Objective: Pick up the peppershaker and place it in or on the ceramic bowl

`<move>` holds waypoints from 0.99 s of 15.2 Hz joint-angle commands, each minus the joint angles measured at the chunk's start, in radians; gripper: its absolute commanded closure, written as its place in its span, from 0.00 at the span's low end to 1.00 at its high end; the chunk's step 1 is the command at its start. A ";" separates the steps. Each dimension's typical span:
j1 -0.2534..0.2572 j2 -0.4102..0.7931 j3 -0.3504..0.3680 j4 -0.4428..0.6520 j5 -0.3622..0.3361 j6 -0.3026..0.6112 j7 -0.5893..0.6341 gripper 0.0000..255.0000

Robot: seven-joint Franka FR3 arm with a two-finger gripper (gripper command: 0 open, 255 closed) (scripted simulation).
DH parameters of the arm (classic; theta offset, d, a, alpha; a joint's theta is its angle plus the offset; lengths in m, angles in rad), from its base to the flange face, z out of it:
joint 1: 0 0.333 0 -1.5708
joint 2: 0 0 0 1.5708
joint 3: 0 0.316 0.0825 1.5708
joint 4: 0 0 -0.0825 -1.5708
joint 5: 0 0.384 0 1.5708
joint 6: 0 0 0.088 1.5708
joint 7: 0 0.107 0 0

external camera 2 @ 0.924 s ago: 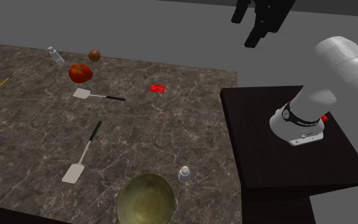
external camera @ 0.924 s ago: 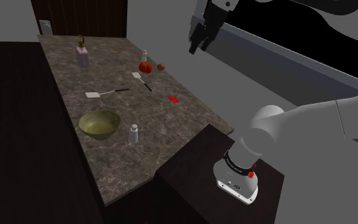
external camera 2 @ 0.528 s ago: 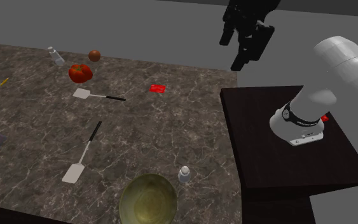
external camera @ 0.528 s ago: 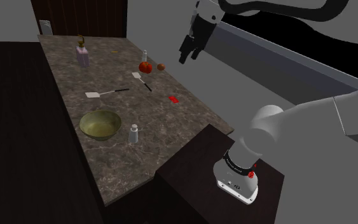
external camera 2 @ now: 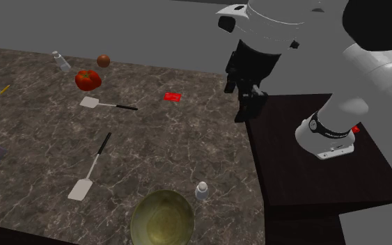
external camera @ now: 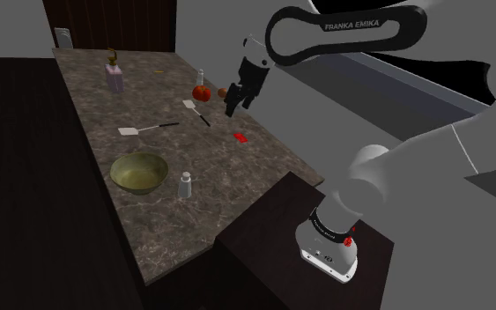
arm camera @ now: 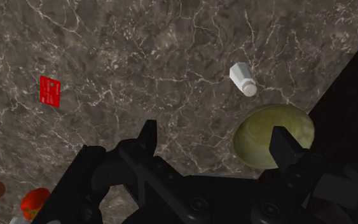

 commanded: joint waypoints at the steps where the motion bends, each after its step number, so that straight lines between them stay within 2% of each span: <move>1: 0.006 0.053 0.010 -0.017 0.007 0.067 0.000 0.00; 9: 0.036 0.305 0.069 -0.044 0.025 0.327 0.028 0.00; 15: 0.052 0.533 0.107 -0.008 0.001 0.503 0.067 0.00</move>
